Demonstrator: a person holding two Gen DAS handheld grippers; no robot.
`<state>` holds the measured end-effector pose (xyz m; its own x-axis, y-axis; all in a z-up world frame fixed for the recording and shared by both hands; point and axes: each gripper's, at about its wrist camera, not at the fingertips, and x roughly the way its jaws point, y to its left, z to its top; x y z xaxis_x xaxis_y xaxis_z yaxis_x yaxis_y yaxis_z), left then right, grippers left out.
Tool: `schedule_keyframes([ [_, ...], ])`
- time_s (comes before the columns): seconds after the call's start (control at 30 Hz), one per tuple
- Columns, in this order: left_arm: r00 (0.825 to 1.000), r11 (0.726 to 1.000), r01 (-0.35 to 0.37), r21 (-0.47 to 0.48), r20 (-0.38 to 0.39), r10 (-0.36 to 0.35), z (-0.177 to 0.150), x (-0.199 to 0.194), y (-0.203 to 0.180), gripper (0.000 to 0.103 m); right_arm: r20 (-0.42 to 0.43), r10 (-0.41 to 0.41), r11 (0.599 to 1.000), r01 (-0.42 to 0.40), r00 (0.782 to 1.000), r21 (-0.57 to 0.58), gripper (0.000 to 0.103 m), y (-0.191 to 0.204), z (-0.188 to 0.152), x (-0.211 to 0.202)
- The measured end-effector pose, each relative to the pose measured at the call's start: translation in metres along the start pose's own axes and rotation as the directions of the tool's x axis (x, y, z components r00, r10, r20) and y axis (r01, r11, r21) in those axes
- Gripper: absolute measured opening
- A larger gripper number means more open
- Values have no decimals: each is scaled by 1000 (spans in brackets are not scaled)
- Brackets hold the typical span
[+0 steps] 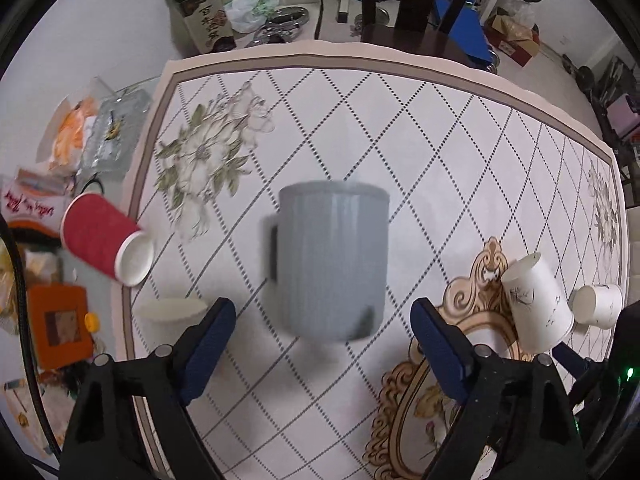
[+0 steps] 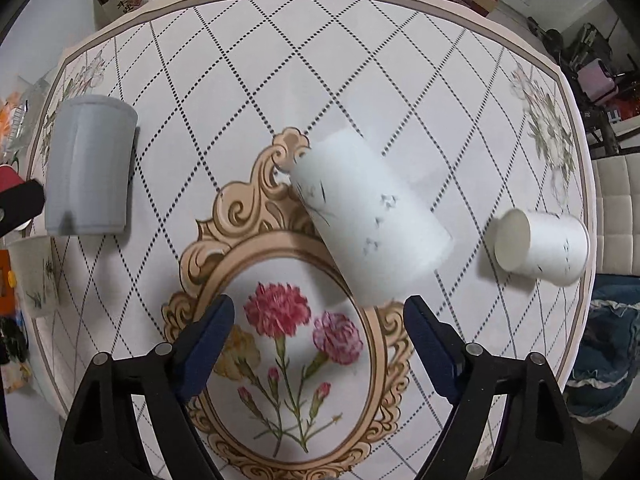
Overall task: Flip cup upright
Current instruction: 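Close the left tool around the grey mug body and lift it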
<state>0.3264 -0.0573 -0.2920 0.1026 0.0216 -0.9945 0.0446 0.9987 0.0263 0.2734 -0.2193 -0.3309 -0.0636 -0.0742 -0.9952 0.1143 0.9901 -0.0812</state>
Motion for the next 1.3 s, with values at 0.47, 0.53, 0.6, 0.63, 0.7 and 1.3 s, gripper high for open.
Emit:
schedule_keyframes([
  [0.47, 999, 996, -34, 80, -32, 37, 15, 40, -11, 70, -31, -17, 1000, 17, 999, 2, 88, 13, 18, 15],
  [0.53, 999, 996, -36, 86, -24, 38, 15, 40, -11, 69, -34, -19, 1000, 19, 999, 5, 88, 16, 17, 15],
  [0.6, 999, 995, -39, 93, -18, 41, 13, 39, -11, 69, -31, -21, 1000, 21, 999, 7, 88, 17, 11, 15],
  [0.63, 999, 994, -41, 97, -14, 43, 12, 38, -11, 68, -31, -22, 1000, 22, 999, 9, 88, 18, 10, 14],
  [0.7, 999, 994, -32, 107, 8, 31, 8, 30, -14, 60, -29, -22, 1000, 22, 999, 15, 88, 19, 7, 12],
  [1.3, 999, 989, -37, 143, -7, 39, 18, 53, -11, 80, -26, -20, 995, 23, 999, 96, 88, -1, -31, 1],
])
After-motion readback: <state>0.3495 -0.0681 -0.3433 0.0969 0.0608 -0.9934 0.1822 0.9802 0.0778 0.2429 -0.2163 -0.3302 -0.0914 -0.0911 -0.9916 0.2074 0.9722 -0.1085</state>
